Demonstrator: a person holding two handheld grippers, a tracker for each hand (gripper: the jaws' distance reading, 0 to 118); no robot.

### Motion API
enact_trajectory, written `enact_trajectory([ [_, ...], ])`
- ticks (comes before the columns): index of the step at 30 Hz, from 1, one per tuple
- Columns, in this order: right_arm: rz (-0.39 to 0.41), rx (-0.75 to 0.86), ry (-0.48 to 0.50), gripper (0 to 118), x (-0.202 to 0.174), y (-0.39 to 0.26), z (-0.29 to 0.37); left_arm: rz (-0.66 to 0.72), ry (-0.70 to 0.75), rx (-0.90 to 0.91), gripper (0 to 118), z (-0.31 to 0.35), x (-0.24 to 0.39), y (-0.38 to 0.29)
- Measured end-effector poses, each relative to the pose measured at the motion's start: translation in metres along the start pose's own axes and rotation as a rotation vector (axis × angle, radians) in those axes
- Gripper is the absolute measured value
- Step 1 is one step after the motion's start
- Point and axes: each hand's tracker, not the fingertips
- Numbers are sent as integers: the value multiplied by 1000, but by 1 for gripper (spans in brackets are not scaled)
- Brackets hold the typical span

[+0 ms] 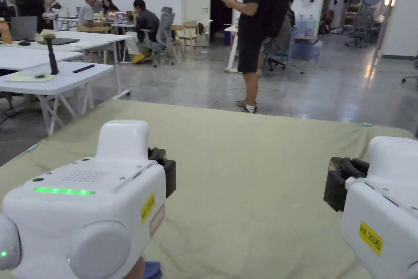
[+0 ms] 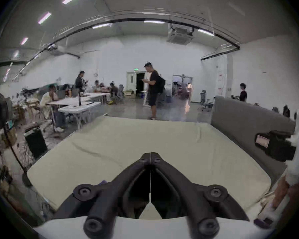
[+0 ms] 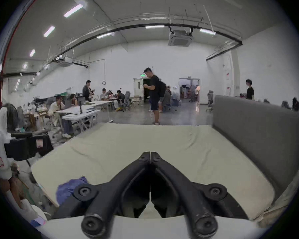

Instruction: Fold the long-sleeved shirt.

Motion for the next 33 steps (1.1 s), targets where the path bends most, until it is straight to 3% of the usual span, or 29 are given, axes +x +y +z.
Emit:
enact_trajectory([
  [4,117,-66,434,0,-113,-11,-21,78,187,-17,0,40,-82,5],
  [7,143,-103,734,0,-184,-20,-16,47,342,-42,0,75,-133,-4],
  [10,74,-163,858,0,-205,-26,-16,130,361,-110,3,80,-170,-19],
  [11,62,-179,878,0,-203,-27,-18,157,353,-127,21,77,-178,-28],
  [12,57,-196,880,0,-200,-28,-21,175,326,-123,56,70,-186,-38],
  [13,55,-197,860,0,-186,-30,-22,170,328,-125,100,60,-191,-49],
  [14,52,-204,835,0,-178,-31,-24,194,312,-170,114,44,-195,-59],
  [15,58,-209,799,0,-168,-31,-26,209,290,-240,115,30,-198,-70],
  [18,88,-216,686,0,-128,-36,-24,236,213,-322,116,-21,-201,-100],
  [21,77,-228,636,0,-92,-40,-15,240,134,-452,116,-82,-194,-135],
  [27,61,-244,545,0,-45,-42,4,223,166,-791,112,-197,-189,-224],
  [29,38,-259,540,0,-33,-44,9,232,186,-854,88,-219,-191,-251],
  [31,-5,-272,535,0,-21,-43,8,285,190,-801,86,-219,-198,-252],
  [32,-14,-268,519,0,-16,-41,8,301,205,-810,75,-218,-198,-239],
  [33,-20,-260,501,0,-8,-41,6,330,195,-795,34,-217,-198,-224],
])
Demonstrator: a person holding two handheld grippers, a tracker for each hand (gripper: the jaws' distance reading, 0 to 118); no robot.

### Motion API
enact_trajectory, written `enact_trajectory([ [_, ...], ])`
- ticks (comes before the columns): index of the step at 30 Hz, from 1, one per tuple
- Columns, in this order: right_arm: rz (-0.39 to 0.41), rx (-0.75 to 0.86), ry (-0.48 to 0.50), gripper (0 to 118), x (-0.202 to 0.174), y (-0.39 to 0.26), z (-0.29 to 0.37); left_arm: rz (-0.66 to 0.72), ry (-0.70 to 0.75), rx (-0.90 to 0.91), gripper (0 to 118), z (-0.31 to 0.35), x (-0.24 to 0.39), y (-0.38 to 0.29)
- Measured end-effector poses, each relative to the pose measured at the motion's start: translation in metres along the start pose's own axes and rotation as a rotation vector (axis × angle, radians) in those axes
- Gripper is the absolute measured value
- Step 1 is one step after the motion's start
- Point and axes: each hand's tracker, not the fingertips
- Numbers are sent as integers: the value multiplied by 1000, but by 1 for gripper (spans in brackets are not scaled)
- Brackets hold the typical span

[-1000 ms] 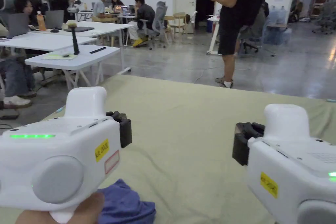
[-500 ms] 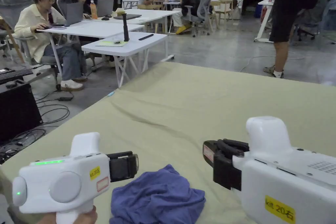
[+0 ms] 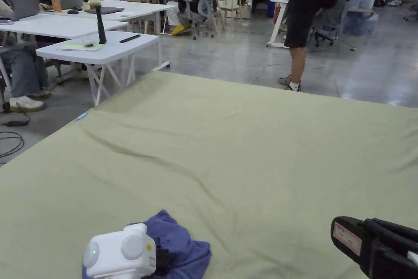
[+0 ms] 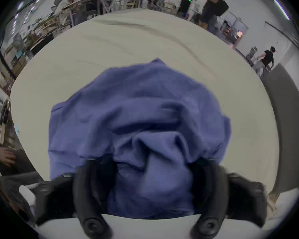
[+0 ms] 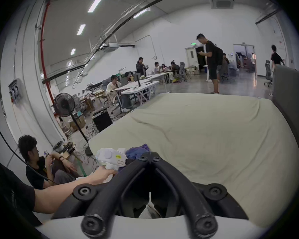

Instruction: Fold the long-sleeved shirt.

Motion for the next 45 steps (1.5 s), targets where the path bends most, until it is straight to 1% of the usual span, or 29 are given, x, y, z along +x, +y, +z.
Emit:
enact_trajectory([
  [1,-3,20,-18,0,4,2,4,29,-34,68,4,17,6,10],
  [3,-11,65,-45,0,12,8,12,60,-130,158,4,57,24,29],
  [5,-31,121,-100,0,21,15,20,-39,-196,231,4,107,66,46],
  [6,-38,116,-71,0,29,17,22,-93,-213,287,4,131,89,50],
  [7,-53,29,4,0,39,25,21,-159,-236,330,4,154,113,54],
  [8,-124,6,102,0,51,29,21,-219,-241,356,4,174,144,54],
  [9,-170,16,145,0,59,31,24,-251,-255,387,4,190,167,52],
  [10,-173,82,100,0,62,31,34,-278,-292,422,4,207,191,51],
  [13,-25,167,-109,0,61,36,62,-363,-377,513,4,236,261,41],
  [14,-19,181,-130,0,64,36,72,-395,-372,527,4,236,284,36],
  [16,-64,203,-120,0,72,32,91,-429,-379,501,4,219,326,25],
  [18,-100,203,-127,0,81,24,107,-454,-381,368,4,178,364,9],
  [20,-105,176,-182,0,90,11,119,-498,-351,209,4,121,400,-19],
  [23,-123,146,-260,0,100,-16,132,-490,-322,-68,4,23,426,-77],
  [27,-226,85,-271,0,116,-54,140,-520,-267,-371,4,-73,437,-163],
  [28,-244,65,-277,0,121,-61,139,-523,-227,-403,3,-87,435,-179],
  [29,-253,57,-285,0,123,-66,139,-554,-183,-342,3,-92,433,-185],
  [30,-260,52,-295,0,125,-69,139,-568,-229,-239,3,-86,434,-184],
  [31,-261,51,-297,0,126,-71,139,-566,-219,-249,4,-79,441,-176],
  [32,-264,50,-297,0,128,-71,139,-546,-193,-304,5,-78,447,-168],
  [33,-267,50,-295,0,129,-71,138,-522,-217,-332,11,-75,450,-160],
  [34,-273,56,-292,0,130,-70,136,-497,-309,-325,42,-65,444,-149],
  [35,-285,70,-283,0,131,-68,135,-462,-415,-265,71,-51,440,-138],
  [36,-303,87,-269,0,134,-64,134,-422,-526,-194,84,-28,433,-127],
  [37,-327,103,-252,0,136,-61,132,-428,-613,-121,84,3,425,-114],
  [41,-345,105,-226,0,142,-56,118,-436,-731,75,84,92,362,-82],
  [43,-354,83,-221,0,145,-60,104,-447,-658,130,84,109,324,-76],
  [44,-365,61,-215,0,143,-61,94,-458,-565,124,82,111,308,-77],
  [45,-384,33,-208,0,144,-66,84,-498,-421,98,73,107,293,-82],
])
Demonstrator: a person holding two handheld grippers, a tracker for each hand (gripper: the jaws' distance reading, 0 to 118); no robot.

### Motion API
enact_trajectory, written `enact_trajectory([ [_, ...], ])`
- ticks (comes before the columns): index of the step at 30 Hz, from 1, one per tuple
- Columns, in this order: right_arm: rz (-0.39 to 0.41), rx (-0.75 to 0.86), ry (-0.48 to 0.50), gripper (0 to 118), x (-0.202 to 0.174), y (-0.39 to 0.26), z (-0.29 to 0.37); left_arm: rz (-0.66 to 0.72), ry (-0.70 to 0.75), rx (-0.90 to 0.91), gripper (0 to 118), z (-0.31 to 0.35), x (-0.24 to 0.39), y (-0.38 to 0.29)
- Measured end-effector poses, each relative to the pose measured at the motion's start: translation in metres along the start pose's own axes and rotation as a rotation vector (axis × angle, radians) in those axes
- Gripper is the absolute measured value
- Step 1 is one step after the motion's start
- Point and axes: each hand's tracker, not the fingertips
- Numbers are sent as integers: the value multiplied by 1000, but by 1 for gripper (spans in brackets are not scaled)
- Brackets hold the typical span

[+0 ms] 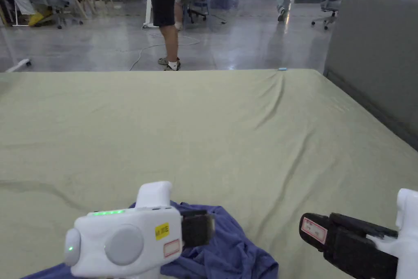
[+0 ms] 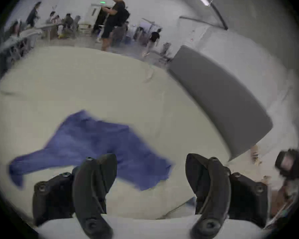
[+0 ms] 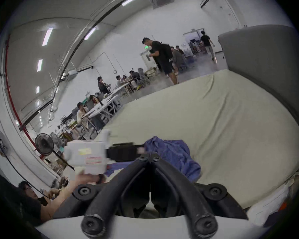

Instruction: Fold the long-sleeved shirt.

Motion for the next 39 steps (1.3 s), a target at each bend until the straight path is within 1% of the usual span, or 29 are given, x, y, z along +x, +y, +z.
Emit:
enact_trajectory([
  [1,-23,-32,-6,0,1,-5,-12,-10,127,-36,62,-1,-13,-16],
  [2,-45,-60,-19,0,1,-11,-23,-19,174,-62,50,-2,-25,-30],
  [3,-61,-92,-31,0,4,-17,-35,-1,135,-60,50,-4,-41,-46],
  [4,-70,-122,-35,0,3,-23,-45,52,94,-122,0,-8,-56,-56],
  [5,-74,-147,-26,0,2,-28,-54,121,54,-170,0,-10,-66,-62],
  [6,-79,-174,-7,0,1,-31,-62,126,10,-200,0,-14,-74,-61],
  [9,-95,-232,36,0,-2,-37,-82,93,117,-103,0,-26,-90,-24],
  [10,-90,-236,32,0,-4,-37,-88,90,106,-48,13,-31,-95,-6],
  [11,-79,-244,24,0,-7,-38,-91,77,101,-3,40,-40,-100,17],
  [13,-59,-251,2,0,-9,-40,-97,73,142,2,101,-76,-108,56],
  [14,-59,-256,-4,0,-8,-41,-99,86,183,3,111,-95,-113,74],
  [15,-60,-263,-9,0,-7,-44,-100,99,227,-4,111,-119,-120,90],
  [17,-72,-285,-38,0,0,-48,-105,127,300,-137,111,-173,-132,116],
  [19,-62,-306,-87,0,7,-51,-106,111,291,-247,111,-218,-142,125],
  [21,-58,-324,-147,0,17,-53,-109,59,305,-297,110,-251,-144,126],
  [22,-66,-336,-171,0,23,-53,-111,27,340,-323,106,-264,-144,124],
  [23,-77,-348,-190,0,27,-54,-113,17,337,-342,97,-273,-144,123],
  [25,-80,-369,-212,0,37,-52,-119,-20,304,-383,90,-280,-145,114],
  [26,-71,-380,-227,0,40,-50,-124,-17,321,-353,73,-274,-143,118],
  [27,-48,-394,-258,0,43,-48,-130,-30,293,-347,47,-267,-141,123],
  [28,-30,-394,-280,3,46,-45,-137,-60,244,-340,6,-257,-139,124],
  [29,-28,-388,-281,30,49,-41,-145,-86,215,-328,4,-248,-136,127],
  [30,-24,-386,-284,71,53,-37,-154,-95,185,-326,4,-241,-135,129],
  [31,-24,-392,-294,89,58,-34,-166,-83,192,-309,4,-230,-134,130],
  [32,-32,-429,-313,102,63,-32,-184,-65,188,-294,4,-222,-136,132],
  [33,-35,-467,-344,102,69,-33,-199,-46,176,-268,4,-212,-137,134],
  [34,-41,-375,-293,117,72,-33,-209,-24,161,-240,4,-201,-138,136],
  [37,6,-538,-405,116,75,-39,-236,-11,155,-208,4,-178,-136,138],
  [39,-13,-589,-413,111,77,-48,-274,-5,157,-194,4,-166,-135,137],
])
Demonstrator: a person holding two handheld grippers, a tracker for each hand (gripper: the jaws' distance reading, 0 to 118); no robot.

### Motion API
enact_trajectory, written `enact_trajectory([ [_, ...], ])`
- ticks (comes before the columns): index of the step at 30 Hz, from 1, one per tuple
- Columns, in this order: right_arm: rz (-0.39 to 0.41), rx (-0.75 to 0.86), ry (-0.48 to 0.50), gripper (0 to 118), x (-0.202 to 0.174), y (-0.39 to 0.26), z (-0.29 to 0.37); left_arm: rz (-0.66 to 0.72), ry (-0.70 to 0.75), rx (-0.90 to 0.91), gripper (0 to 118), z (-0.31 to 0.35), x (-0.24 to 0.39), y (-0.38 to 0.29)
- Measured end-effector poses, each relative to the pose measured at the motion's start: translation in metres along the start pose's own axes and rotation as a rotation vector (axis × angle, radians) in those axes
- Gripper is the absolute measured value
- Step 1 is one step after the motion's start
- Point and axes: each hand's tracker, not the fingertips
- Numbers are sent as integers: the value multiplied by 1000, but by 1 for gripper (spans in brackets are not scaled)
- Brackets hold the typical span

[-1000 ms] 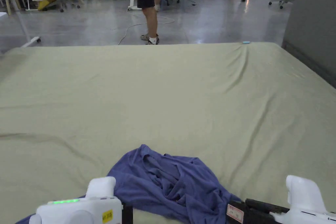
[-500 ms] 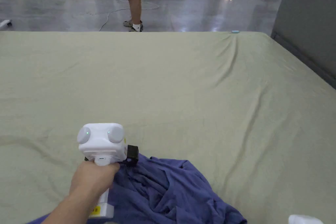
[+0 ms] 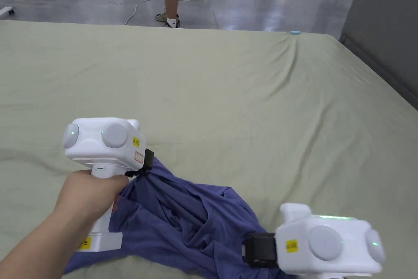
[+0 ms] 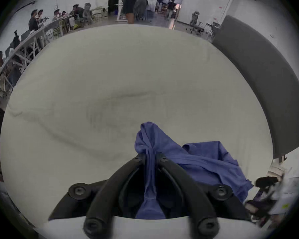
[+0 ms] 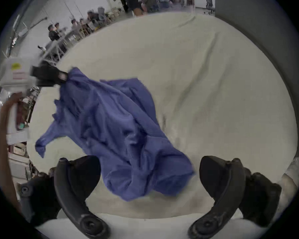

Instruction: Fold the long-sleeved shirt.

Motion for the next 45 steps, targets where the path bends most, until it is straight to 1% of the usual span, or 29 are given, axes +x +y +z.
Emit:
enact_trajectory([
  [1,14,-28,-19,86,-5,-3,-8,7,-1,4,4,6,4,-4],
  [3,14,-59,-48,14,-9,-12,-19,15,-7,8,4,15,3,-9],
  [4,1,-52,-36,10,-11,-14,-20,25,-8,10,4,19,2,-11],
  [5,-38,-15,-9,10,-5,-16,-12,43,-14,14,4,16,-4,-7],
  [6,-58,-5,12,9,1,-15,1,65,-18,20,4,22,-6,-9],
  [7,-82,29,61,8,8,-13,20,88,-29,39,4,33,-8,-10],
  [8,-85,99,102,7,13,-10,44,103,-42,63,4,46,-9,-11],
  [9,-60,162,115,7,17,-7,68,109,-56,88,4,60,-8,-12],
  [10,-27,222,109,7,20,-2,97,113,-71,112,4,79,-7,-12],
  [11,-13,282,103,7,25,3,127,119,-85,150,4,100,-5,-13],
  [14,5,446,140,7,22,28,207,117,-154,307,4,168,2,-9],
  [17,40,537,177,7,24,63,268,119,-153,452,4,226,9,12],
  [19,37,551,176,7,21,96,303,90,-114,542,4,262,16,31],
  [20,44,577,168,7,13,109,319,74,-107,576,4,277,19,43],
  [22,120,619,101,7,-4,146,348,63,-120,591,4,306,28,72],
  [25,178,638,30,7,-23,199,380,36,-100,630,4,340,40,119],
  [26,168,632,23,7,-29,216,389,38,-89,652,4,351,43,136],
  [27,183,625,7,7,-34,232,395,39,-78,659,4,359,44,150],
  [28,207,617,-33,7,-37,251,401,46,-61,693,4,369,46,166],
  [31,229,609,-111,7,-48,297,417,36,-28,747,4,390,47,212],
  [35,325,585,-205,7,-61,344,416,19,-2,753,4,390,49,252],
  [36,323,582,-234,7,-64,350,413,30,-2,750,4,387,50,258],
  [37,319,579,-218,7,-65,357,408,41,-1,734,4,382,48,264],
  [39,318,557,-250,7,-66,367,391,37,25,733,4,367,50,269],
  [41,321,520,-258,7,-66,372,362,12,40,715,4,345,46,268],
  [42,315,504,-256,7,-63,372,345,-2,51,704,4,331,45,266],
  [43,308,480,-235,7,-59,371,323,-17,69,676,4,312,42,261],
  [45,297,415,-209,7,-53,365,272,-17,99,589,4,268,31,247],
])
